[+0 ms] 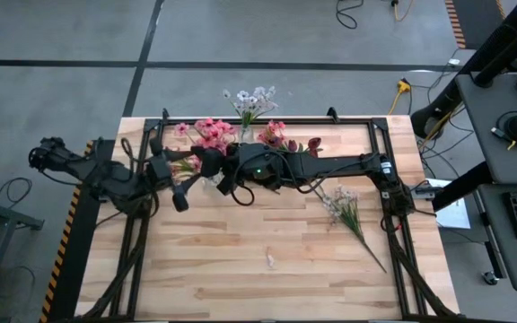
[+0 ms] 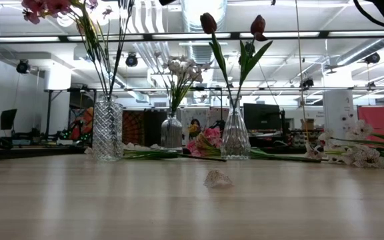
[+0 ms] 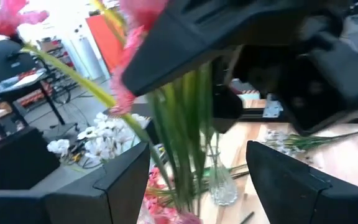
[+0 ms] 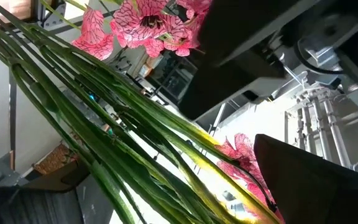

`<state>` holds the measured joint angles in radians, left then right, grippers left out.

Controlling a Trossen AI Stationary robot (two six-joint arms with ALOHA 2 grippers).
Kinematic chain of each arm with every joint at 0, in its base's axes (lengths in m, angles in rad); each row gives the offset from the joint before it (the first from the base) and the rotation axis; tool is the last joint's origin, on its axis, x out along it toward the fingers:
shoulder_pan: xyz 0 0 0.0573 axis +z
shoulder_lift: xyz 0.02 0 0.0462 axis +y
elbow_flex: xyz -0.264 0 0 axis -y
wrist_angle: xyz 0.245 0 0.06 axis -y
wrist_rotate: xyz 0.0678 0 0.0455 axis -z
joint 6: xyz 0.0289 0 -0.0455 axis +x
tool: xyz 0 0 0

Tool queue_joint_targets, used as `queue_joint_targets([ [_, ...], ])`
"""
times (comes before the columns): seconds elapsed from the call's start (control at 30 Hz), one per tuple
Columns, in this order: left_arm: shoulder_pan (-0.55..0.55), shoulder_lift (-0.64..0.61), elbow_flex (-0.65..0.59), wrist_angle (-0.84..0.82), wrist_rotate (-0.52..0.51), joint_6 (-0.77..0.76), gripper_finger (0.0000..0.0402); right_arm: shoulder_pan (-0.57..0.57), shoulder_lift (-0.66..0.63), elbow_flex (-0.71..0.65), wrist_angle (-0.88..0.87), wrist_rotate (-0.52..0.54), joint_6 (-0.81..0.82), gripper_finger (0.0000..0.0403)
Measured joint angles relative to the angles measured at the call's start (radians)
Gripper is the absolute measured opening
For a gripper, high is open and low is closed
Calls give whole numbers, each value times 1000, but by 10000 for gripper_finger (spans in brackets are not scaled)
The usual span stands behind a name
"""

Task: Sort flowers into vase by color
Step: Put the left pink flower into the bottom left transparent vase

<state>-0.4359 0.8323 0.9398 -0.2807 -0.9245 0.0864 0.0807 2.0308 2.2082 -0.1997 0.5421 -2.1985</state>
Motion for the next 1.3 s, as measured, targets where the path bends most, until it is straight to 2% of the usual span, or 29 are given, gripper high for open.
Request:
queue_joint_targets([
  [0.13, 36, 2, 0, -6, 5, 0, 249, 0, 0, 0, 0, 0, 0, 336],
  [0.27, 65, 15, 0, -9, 82, 2, 249, 0, 0, 0, 2, 0, -1, 336],
  [0.47, 104, 32, 0, -11, 90, 6, 229, 0, 0, 0, 17, 0, -10, 336],
  [0.67, 105, 32, -1, -11, 90, 6, 182, 0, -1, 1, 26, 0, -10, 336],
  [1.1, 105, 30, -1, -5, 60, 6, 55, 5, -1, 1, 27, 0, -8, 336],
  [1.3, 105, 29, 0, -2, 60, 7, 20, 5, -1, 1, 27, 0, -8, 336],
])
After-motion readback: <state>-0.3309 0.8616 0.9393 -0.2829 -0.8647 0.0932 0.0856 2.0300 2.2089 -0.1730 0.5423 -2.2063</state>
